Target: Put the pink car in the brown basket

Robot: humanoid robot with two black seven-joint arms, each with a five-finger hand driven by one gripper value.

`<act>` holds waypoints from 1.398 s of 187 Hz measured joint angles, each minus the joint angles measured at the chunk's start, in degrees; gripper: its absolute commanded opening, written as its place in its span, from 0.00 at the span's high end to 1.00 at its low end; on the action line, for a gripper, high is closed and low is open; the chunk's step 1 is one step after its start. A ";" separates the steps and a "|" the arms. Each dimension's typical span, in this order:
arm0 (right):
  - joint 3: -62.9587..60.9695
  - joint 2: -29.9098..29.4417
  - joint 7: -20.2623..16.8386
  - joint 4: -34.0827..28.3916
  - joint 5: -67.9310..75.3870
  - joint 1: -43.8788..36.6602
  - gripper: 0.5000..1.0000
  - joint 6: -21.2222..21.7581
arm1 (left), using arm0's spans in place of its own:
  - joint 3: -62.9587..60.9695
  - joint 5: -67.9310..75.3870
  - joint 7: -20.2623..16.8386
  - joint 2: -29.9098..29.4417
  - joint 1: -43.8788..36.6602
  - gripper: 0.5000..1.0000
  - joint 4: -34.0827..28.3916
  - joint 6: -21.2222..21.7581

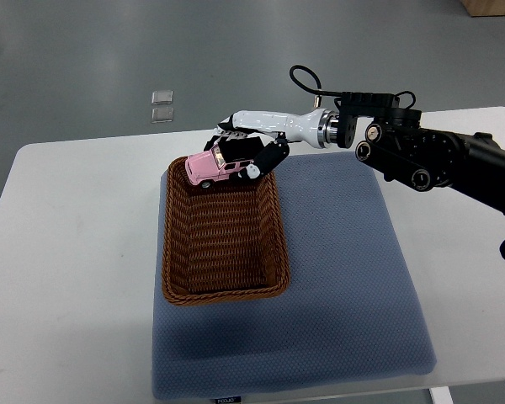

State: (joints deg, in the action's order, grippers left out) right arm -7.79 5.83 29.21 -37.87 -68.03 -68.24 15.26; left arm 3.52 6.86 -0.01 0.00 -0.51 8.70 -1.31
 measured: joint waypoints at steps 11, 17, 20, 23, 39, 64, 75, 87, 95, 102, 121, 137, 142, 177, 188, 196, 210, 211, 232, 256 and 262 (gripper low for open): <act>0.80 -1.01 -0.09 -0.01 -1.47 0.00 1.00 0.33 | 0.00 0.00 0.00 0.00 -0.01 0.00 0.00 0.00; 1.44 -1.41 -0.14 -0.01 -2.18 0.00 1.00 0.44 | 0.00 0.00 0.00 0.00 -0.02 0.00 0.00 0.00; 1.72 -1.52 -0.15 0.01 -2.39 0.01 1.00 0.46 | 0.00 0.00 0.00 0.00 -0.02 0.00 0.00 0.00; 1.98 -1.61 -0.17 0.02 -2.56 0.03 1.00 0.49 | 0.00 0.00 0.00 0.00 -0.02 0.00 0.00 0.00; 3.22 -1.91 -0.19 0.07 -3.02 0.29 1.00 0.54 | 0.00 0.00 0.00 0.00 -0.02 0.00 0.00 0.00; 3.96 -2.58 -0.20 0.37 -3.15 0.67 1.00 0.55 | 0.00 0.00 0.00 0.00 0.01 0.00 0.00 -0.02; 4.16 -2.74 -0.20 0.58 -3.15 0.76 1.00 0.56 | 0.00 0.00 0.00 0.00 -0.02 0.00 0.00 -0.02; 4.35 -2.81 -0.20 0.67 -3.15 0.86 0.85 0.56 | 0.00 0.00 0.00 0.00 -0.01 0.00 0.00 -0.02; 4.40 -2.82 -0.20 0.69 -3.10 0.93 0.66 0.63 | 0.00 0.00 0.00 0.00 -0.02 0.00 0.00 -0.02; 4.41 -2.83 -0.20 0.69 -2.91 0.98 0.37 0.70 | 0.00 0.00 0.00 0.00 -0.02 0.00 0.00 -0.02; 3.94 -2.85 -0.20 0.70 -2.22 1.58 0.19 0.72 | 0.00 0.00 0.00 0.00 0.00 0.00 0.00 -0.02; 3.60 -2.85 -0.17 0.70 -2.05 2.21 0.18 0.64 | 0.00 0.00 0.00 0.00 -0.02 0.00 0.00 -0.02; 3.56 -2.86 -0.15 0.70 -2.02 2.33 0.18 0.64 | 0.00 0.00 0.00 0.00 -0.02 0.00 0.00 -0.02; 3.23 -2.41 -0.12 0.71 -0.31 3.24 0.18 0.70 | 0.00 0.00 0.01 0.00 -0.01 0.00 0.00 -0.02; 2.40 -2.16 -0.20 0.79 2.88 3.33 0.18 0.94 | 0.00 0.00 0.01 0.00 -0.02 0.00 0.00 -0.02; 1.66 -2.02 -0.75 0.83 6.21 3.34 0.18 1.22 | 0.00 0.00 0.01 0.00 -0.01 0.00 0.00 -0.02; 0.85 -1.77 -3.29 0.86 11.99 3.26 0.18 2.53 | 0.00 0.00 0.01 0.00 -0.01 0.00 0.00 -0.02; 0.82 -1.75 -3.52 0.86 12.36 3.24 0.18 2.66 | 0.00 0.00 0.01 0.00 -0.01 0.00 0.00 -0.02; 0.45 -0.89 -7.67 1.52 20.27 2.85 0.18 5.54 | 0.00 0.00 0.01 0.00 -0.02 0.00 0.00 -0.01; -0.94 -0.51 -8.83 2.82 28.07 2.81 0.18 7.20 | 0.00 0.00 0.01 0.00 -0.01 0.00 0.00 0.01; -1.67 -0.46 -8.90 2.93 29.70 2.87 0.18 7.55 | 0.00 0.00 0.01 0.00 0.00 0.00 0.00 0.01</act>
State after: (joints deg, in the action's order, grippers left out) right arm -9.46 5.37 20.30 -34.94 -38.33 -65.36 22.81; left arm 3.52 6.86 0.00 0.00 -0.51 8.70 -1.30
